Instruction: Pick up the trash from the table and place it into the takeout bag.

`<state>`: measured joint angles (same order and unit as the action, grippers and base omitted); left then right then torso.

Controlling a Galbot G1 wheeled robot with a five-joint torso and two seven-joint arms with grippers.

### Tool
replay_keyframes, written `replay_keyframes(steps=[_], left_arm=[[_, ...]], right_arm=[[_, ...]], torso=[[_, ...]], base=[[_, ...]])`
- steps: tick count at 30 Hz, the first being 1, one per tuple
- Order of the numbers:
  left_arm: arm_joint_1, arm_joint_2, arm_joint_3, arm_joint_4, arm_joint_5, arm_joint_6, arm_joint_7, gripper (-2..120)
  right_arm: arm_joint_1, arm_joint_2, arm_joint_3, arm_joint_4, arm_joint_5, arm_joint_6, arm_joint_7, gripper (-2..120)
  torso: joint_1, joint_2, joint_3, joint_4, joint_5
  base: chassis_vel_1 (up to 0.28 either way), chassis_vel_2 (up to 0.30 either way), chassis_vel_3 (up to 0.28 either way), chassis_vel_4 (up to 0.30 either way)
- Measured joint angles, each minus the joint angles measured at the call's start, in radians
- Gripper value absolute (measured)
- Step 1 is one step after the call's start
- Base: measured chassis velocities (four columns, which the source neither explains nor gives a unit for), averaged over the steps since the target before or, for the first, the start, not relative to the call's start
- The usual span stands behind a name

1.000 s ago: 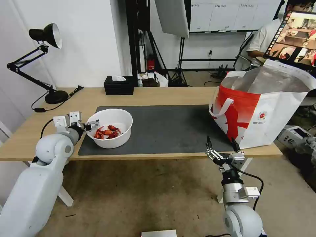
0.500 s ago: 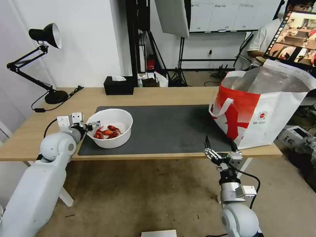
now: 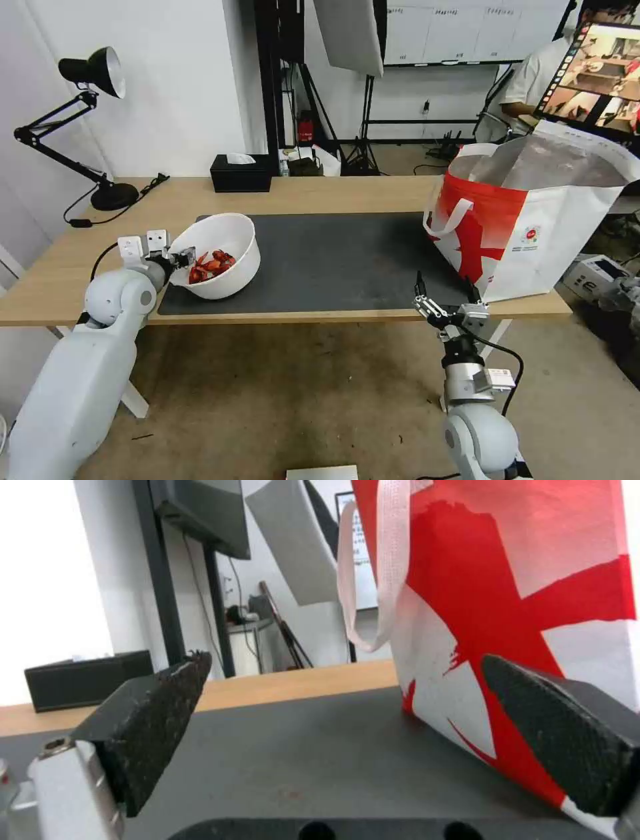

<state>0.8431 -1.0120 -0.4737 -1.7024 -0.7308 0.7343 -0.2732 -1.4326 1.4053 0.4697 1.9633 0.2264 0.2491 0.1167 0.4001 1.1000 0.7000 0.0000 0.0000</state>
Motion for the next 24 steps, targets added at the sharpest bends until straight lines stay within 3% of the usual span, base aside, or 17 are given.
replay_keyframes(steps=[1,8,17,24], left_arm=[[0.000,0.002,-0.002,0.000,0.000,0.000,0.000,25],[0.003,0.002,-0.005,-0.003,0.000,0.000,0.001,1],[0.010,-0.004,-0.010,-0.010,-0.009,-0.003,-0.001,0],[0.009,-0.009,-0.020,-0.036,-0.084,0.003,-0.037,0]], right_arm=[[0.004,0.000,-0.002,-0.002,0.000,-0.001,0.001,100],[0.007,-0.003,-0.002,-0.003,0.000,-0.002,0.004,100],[0.004,-0.006,0.002,0.000,0.001,-0.002,0.008,100],[0.001,-0.008,0.003,0.009,0.001,-0.003,0.010,100]], torso=[[0.000,0.000,0.000,0.0001,0.0000],[0.000,0.000,0.000,0.0000,0.0001],[0.000,0.000,0.000,0.0001,0.0001],[0.000,0.000,0.000,0.0000,-0.0003]], base=[[0.000,0.000,0.000,0.000],[0.000,0.000,0.000,0.000],[0.000,0.000,0.000,0.000],[0.000,0.000,0.000,0.000]])
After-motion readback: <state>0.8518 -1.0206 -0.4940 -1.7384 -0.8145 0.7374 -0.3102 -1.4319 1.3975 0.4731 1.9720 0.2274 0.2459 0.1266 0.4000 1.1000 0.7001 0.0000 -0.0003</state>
